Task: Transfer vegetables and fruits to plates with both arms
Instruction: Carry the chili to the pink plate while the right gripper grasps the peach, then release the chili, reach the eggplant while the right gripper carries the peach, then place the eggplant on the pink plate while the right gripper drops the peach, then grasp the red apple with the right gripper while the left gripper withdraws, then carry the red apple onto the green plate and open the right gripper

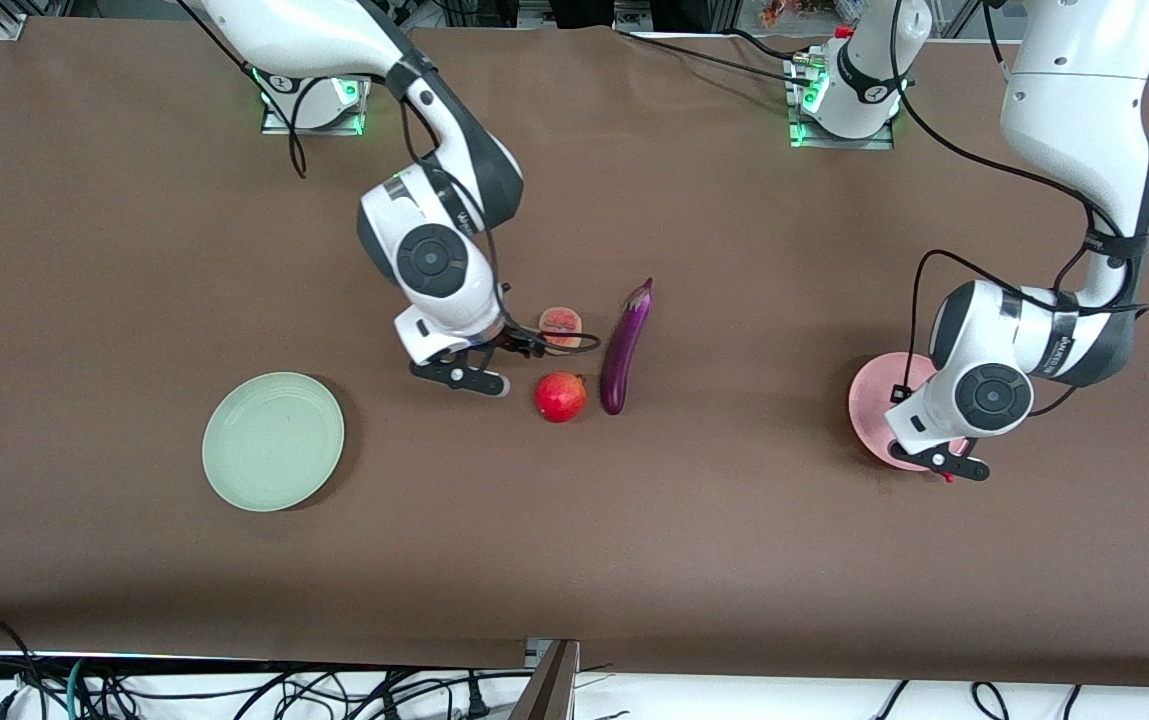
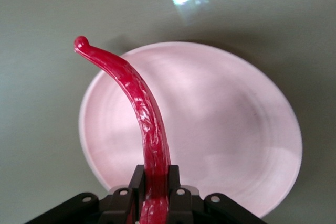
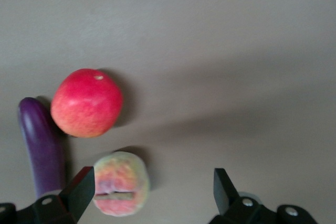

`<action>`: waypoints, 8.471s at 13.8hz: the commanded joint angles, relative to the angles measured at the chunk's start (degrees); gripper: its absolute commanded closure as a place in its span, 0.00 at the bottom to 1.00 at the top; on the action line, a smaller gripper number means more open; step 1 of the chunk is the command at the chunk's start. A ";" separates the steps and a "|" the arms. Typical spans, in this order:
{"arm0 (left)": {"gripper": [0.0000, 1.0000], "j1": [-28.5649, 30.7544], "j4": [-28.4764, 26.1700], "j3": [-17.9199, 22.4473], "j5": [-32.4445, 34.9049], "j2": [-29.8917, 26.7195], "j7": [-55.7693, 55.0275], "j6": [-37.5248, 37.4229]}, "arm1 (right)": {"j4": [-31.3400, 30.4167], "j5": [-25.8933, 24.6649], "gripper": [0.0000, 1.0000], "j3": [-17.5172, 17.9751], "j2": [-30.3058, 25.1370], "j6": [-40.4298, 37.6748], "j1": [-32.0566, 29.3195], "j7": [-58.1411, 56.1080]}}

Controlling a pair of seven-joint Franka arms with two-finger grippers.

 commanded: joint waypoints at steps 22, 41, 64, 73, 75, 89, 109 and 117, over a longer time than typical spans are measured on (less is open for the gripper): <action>0.00 -8.78 7.08 -13.93 -16.88 -1.61 -21.54 -5.03 | 0.66 -0.18 0.71 -1.06 8.11 7.94 7.02 5.61; 0.65 -23.19 4.88 -15.25 -14.60 8.85 -37.53 15.19 | 0.57 -3.61 0.71 -3.17 3.17 -10.28 -32.62 -41.77; 0.89 4.23 2.33 -8.48 -1.49 0.68 -9.58 -8.90 | 9.45 -2.47 0.00 -0.53 4.40 -5.38 -11.56 -4.28; 0.00 5.28 5.13 -9.80 -2.63 -13.00 -9.76 -10.04 | 9.45 -2.55 0.00 -0.53 11.52 17.41 0.59 16.85; 0.00 5.37 8.82 -9.28 -8.85 -17.41 -9.85 -10.91 | 9.45 -2.64 0.00 -0.62 12.32 18.73 1.39 17.03; 0.00 0.80 -1.74 0.04 -18.98 -36.78 -3.61 -20.65 | 9.53 -5.28 0.50 -1.06 15.48 19.79 2.62 16.24; 0.00 0.72 0.14 -0.40 -18.81 -35.27 -3.52 -22.08 | 8.31 -6.42 0.55 -6.25 7.48 -14.23 -23.21 -36.74; 0.00 0.98 0.14 -0.05 -18.72 -35.27 -3.43 -22.61 | 6.28 -6.07 0.00 -6.16 8.55 -7.54 -24.45 -38.77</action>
